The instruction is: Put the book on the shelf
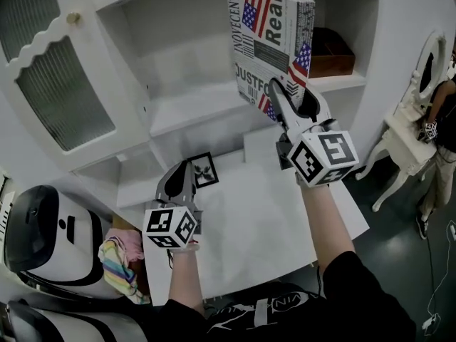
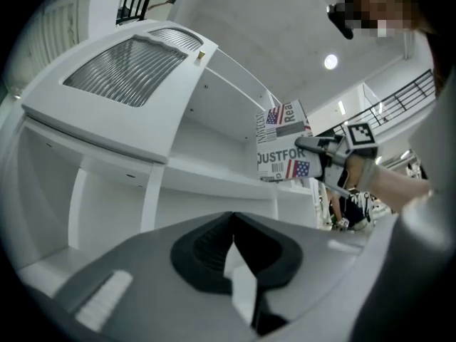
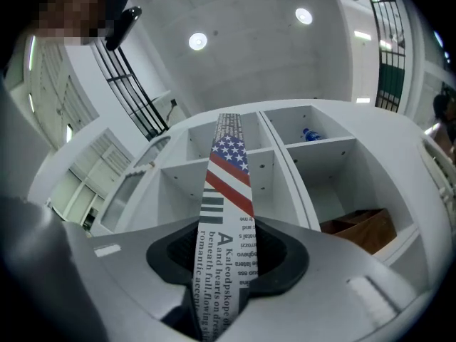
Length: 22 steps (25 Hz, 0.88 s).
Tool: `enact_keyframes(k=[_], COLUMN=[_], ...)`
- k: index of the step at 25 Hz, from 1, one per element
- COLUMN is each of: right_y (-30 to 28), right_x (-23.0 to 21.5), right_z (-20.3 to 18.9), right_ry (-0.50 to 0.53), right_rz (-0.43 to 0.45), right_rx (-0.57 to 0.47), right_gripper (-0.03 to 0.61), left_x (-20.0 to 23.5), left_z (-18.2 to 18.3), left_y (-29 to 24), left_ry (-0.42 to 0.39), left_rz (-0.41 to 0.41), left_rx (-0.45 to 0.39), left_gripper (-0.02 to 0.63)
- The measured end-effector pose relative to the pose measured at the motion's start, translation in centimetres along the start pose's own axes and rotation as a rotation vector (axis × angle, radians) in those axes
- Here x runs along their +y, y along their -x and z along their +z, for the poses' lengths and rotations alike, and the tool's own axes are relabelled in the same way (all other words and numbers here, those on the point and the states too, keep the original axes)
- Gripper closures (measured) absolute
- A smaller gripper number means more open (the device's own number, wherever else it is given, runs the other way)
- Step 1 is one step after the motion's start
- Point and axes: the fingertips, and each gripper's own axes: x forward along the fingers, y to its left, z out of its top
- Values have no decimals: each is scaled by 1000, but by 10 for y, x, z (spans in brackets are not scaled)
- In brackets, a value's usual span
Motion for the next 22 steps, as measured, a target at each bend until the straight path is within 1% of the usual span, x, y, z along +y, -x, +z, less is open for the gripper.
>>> enact_keyframes(k=[3, 5, 9, 15, 19, 22], right_y=[-20, -31, -45, -60, -63, -56], right_x=[-22, -35, -54, -71, -78, -78], right_z=[-8, -15, -30, -47, -51, -53], right_ry=[59, 80, 139, 222, 235, 242], right_rz=[-78, -121, -177, -218, -236, -227], right_rx=[35, 55, 102, 130, 133, 136], right_gripper=[420, 420, 420, 417, 417, 408], left_x=[1, 1, -1, -4, -4, -6], left_z=[0, 0, -1, -8, -10, -15], left_y=[-11, -16, -24, -34, -38, -40], left_ry=[0, -2, -16, -9, -1, 3], left_rz=[8, 7, -7, -14, -19, -24], left_rx=[-1, -2, 1, 9, 9, 16], left_gripper=[614, 614, 614, 614, 614, 614])
